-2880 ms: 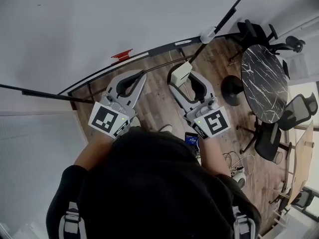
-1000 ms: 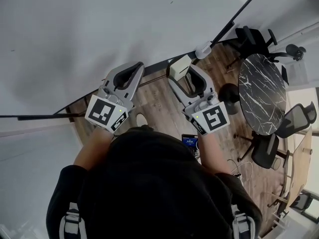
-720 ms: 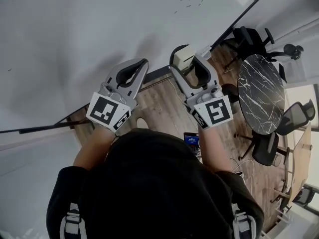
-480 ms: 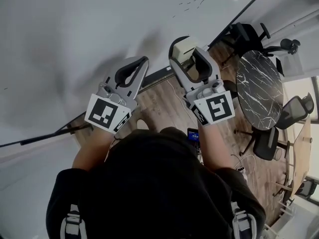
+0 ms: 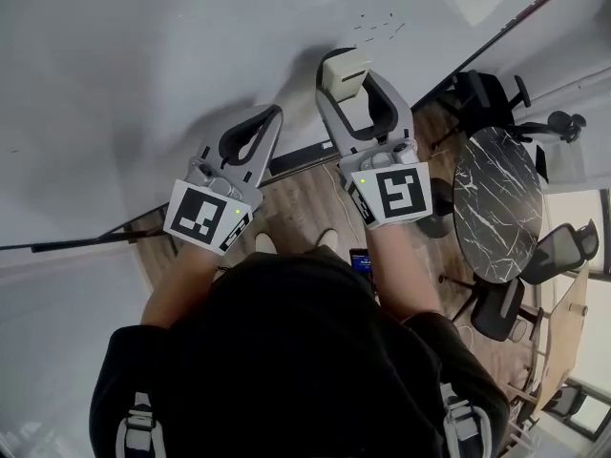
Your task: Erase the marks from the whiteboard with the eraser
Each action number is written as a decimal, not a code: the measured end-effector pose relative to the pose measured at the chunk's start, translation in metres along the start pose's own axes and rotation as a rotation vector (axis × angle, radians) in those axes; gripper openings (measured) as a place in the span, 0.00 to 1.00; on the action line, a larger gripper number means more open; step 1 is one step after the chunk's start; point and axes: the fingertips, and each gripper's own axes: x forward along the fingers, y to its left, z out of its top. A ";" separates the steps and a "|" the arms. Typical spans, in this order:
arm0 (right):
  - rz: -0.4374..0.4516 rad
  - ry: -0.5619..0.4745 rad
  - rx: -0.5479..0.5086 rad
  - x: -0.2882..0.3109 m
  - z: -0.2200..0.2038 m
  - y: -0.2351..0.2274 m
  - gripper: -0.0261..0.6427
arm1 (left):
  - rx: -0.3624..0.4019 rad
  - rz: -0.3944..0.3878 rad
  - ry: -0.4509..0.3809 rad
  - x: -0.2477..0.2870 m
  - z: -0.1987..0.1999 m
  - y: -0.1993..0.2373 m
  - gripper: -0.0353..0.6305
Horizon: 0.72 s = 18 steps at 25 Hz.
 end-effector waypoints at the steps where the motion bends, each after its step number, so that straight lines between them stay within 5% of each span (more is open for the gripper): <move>1: 0.000 -0.003 -0.013 0.004 0.001 -0.002 0.41 | 0.002 0.018 0.003 0.000 -0.001 0.001 0.06; 11: -0.016 -0.028 -0.066 0.024 0.007 -0.007 0.41 | 0.022 0.146 0.008 0.000 0.002 0.003 0.06; 18: -0.048 -0.040 -0.022 0.021 0.006 -0.042 0.41 | 0.022 0.161 0.015 0.008 0.002 0.004 0.06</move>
